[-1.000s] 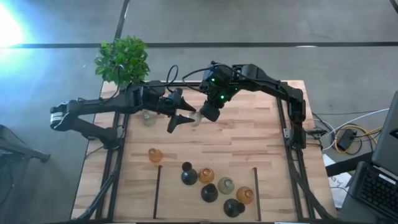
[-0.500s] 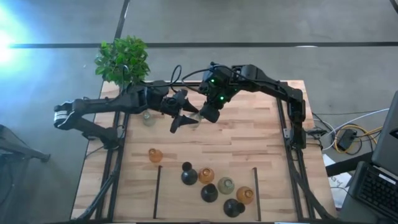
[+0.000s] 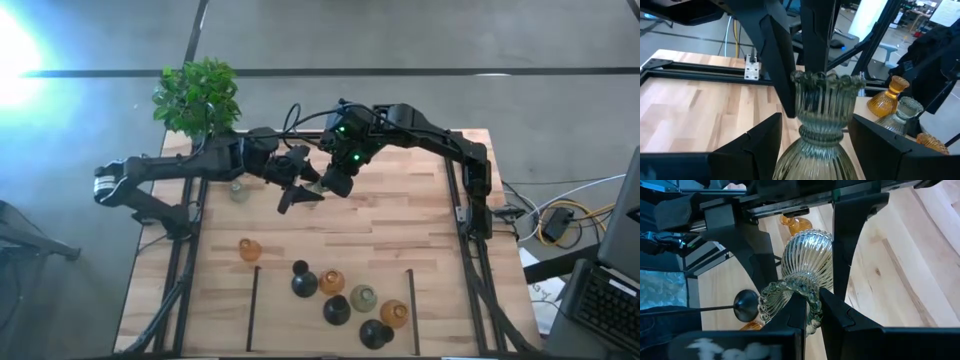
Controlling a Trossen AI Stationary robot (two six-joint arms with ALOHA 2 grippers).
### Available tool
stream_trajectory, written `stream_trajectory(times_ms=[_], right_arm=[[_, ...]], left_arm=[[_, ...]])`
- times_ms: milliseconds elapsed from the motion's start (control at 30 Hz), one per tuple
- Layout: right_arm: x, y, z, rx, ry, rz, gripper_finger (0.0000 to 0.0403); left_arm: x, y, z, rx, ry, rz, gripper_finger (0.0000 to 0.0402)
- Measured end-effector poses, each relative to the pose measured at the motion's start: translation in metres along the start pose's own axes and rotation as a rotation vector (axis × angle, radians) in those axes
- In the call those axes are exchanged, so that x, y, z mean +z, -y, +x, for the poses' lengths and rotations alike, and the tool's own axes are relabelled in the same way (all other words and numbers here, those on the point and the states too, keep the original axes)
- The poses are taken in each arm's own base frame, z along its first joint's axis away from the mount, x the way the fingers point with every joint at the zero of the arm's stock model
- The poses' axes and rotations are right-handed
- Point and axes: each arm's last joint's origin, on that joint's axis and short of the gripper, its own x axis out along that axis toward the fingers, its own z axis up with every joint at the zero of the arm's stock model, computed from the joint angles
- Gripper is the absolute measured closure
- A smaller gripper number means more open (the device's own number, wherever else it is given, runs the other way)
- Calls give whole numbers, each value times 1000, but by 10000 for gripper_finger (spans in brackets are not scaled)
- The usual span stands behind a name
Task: Pick & Place candle stick holders
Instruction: Put the right transparent glass candle holder on the shelf
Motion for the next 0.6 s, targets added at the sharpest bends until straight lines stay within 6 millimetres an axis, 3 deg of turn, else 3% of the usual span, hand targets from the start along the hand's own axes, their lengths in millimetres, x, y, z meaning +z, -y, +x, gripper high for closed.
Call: stream_trajectory(times_ms=[233, 600], right_arm=[[0, 0, 0, -1, -3, 1, 381], [-2, 1, 0, -7, -23, 5, 381]], left_arm=[[5, 1, -1, 3, -47, 2, 180], [8, 4, -6, 12, -44, 29, 266]])
